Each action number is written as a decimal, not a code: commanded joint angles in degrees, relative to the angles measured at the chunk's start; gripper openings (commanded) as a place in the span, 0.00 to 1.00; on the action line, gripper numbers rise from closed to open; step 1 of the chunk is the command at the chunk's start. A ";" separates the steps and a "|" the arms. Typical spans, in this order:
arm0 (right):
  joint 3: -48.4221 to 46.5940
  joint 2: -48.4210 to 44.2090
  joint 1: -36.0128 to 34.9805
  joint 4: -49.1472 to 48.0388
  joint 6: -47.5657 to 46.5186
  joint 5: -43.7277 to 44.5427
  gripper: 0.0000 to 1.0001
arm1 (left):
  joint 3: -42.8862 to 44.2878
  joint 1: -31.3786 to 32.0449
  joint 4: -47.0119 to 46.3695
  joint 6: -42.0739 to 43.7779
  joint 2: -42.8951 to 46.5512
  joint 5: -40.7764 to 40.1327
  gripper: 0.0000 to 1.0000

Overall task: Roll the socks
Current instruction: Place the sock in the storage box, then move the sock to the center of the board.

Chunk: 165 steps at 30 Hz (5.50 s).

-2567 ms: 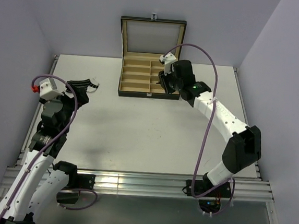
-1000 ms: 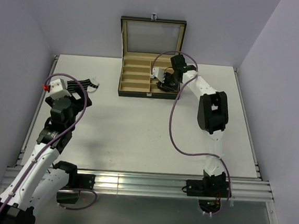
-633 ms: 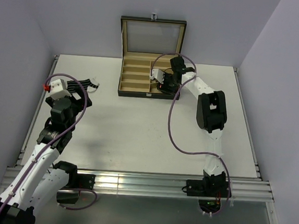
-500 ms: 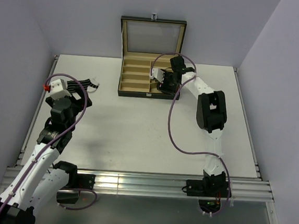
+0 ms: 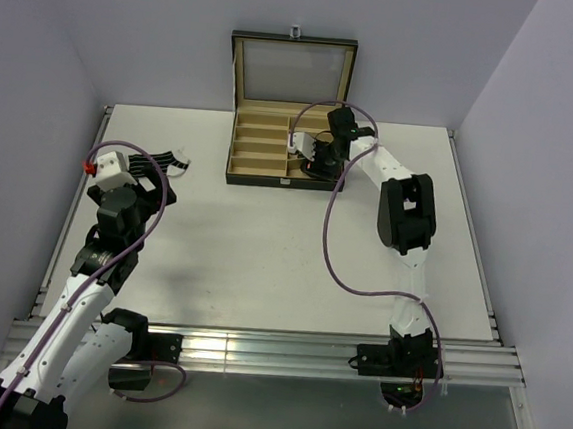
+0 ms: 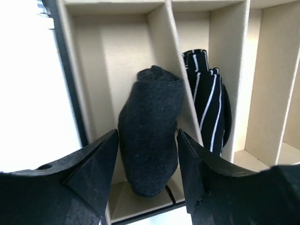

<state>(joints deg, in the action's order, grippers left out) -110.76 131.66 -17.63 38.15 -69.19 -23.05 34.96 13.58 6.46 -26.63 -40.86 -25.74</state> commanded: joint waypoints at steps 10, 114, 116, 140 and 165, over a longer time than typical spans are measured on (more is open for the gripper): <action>-1.56 -8.61 1.90 2.64 4.85 -9.64 0.54 | -0.33 0.13 -2.77 0.44 0.69 0.78 0.98; 64.44 -80.50 0.75 -29.10 80.61 15.58 0.94 | 20.69 -1.56 22.11 -14.59 -51.96 18.52 0.83; 64.62 -81.03 0.75 -29.45 80.61 15.14 0.94 | 18.58 3.87 21.49 -15.29 -50.38 18.71 0.84; 64.00 -77.87 -6.61 -26.81 77.80 8.80 0.93 | 19.63 26.51 17.89 -25.30 -40.26 3.32 0.87; 69.10 -71.28 -19.99 -31.65 76.66 10.39 0.85 | 28.14 20.59 -7.50 -0.55 -63.12 22.91 0.86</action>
<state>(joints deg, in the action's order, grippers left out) -41.91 60.10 -36.75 9.65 8.95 -13.13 60.23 30.85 5.10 -36.32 -103.48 -9.82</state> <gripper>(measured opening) 0.849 0.857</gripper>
